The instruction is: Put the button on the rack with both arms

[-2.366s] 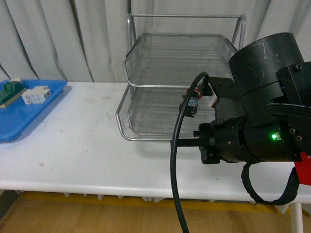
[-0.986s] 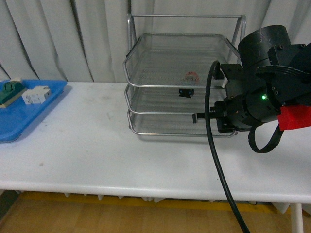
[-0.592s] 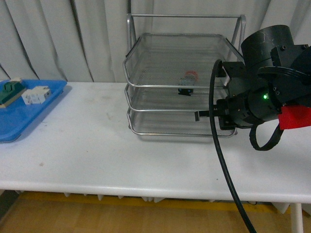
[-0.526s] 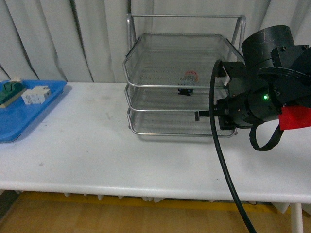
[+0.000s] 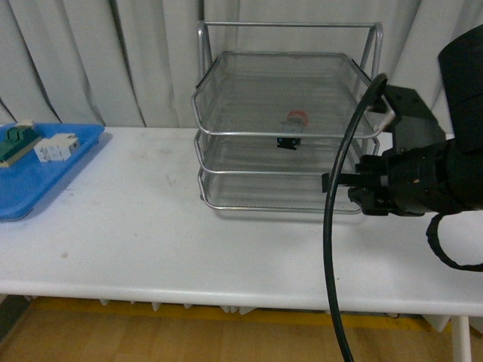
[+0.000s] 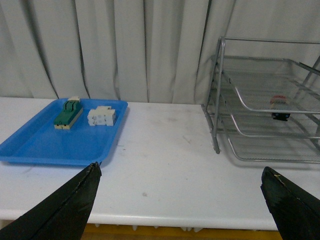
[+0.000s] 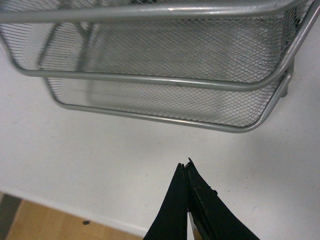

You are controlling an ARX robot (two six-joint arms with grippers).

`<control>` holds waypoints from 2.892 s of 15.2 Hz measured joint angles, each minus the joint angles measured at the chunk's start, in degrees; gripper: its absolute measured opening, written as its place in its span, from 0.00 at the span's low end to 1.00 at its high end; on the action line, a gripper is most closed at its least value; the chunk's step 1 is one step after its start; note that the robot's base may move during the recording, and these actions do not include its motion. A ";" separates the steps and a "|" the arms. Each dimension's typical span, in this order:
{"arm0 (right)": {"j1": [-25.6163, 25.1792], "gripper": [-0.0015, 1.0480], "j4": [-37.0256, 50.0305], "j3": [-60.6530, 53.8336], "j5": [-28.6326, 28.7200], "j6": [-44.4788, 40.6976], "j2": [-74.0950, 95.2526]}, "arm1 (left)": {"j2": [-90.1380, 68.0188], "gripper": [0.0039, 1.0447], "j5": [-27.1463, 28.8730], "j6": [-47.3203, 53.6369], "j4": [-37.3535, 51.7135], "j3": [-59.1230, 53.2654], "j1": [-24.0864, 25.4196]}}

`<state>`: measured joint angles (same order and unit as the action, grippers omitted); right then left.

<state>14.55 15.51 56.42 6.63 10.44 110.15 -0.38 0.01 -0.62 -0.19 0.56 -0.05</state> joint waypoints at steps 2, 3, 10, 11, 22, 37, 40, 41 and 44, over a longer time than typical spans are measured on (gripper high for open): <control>-0.44 0.02 4.90 -9.75 2.71 3.15 -11.23 | 0.00 0.94 0.00 0.00 -0.02 -0.02 0.00; -1.53 0.02 6.67 -15.34 4.13 4.76 -18.88 | 0.00 0.94 0.00 0.00 0.00 -0.02 0.00; -13.29 0.02 6.10 -46.51 -8.50 -7.76 -74.73 | 0.00 0.94 0.02 0.00 -0.02 -0.02 0.00; -14.97 0.02 5.40 -48.54 -7.74 -8.72 -80.04 | 0.00 0.94 -0.02 0.00 -0.02 -0.02 0.00; -14.56 0.02 -0.57 -53.86 -6.78 -10.05 -92.43 | 0.00 0.94 0.00 0.00 -0.02 -0.02 0.00; -14.56 0.02 -15.69 -55.78 -6.64 -10.08 -109.94 | 0.00 0.94 0.00 0.00 0.00 -0.02 0.00; -14.56 0.35 -15.72 -55.78 -6.64 -10.14 -109.94 | 0.00 0.94 0.00 0.00 0.00 -0.02 0.00; -14.56 0.63 -15.69 -55.78 -6.62 -10.14 -109.94 | 0.00 0.94 0.00 0.00 0.00 -0.02 0.00; -14.56 0.94 -15.69 -55.78 -6.62 -10.12 -109.94 | 0.00 0.94 0.00 0.00 0.00 -0.02 0.00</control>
<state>-0.01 -0.19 0.64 0.01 0.32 0.21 -0.38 0.01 -0.62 -0.19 0.54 -0.05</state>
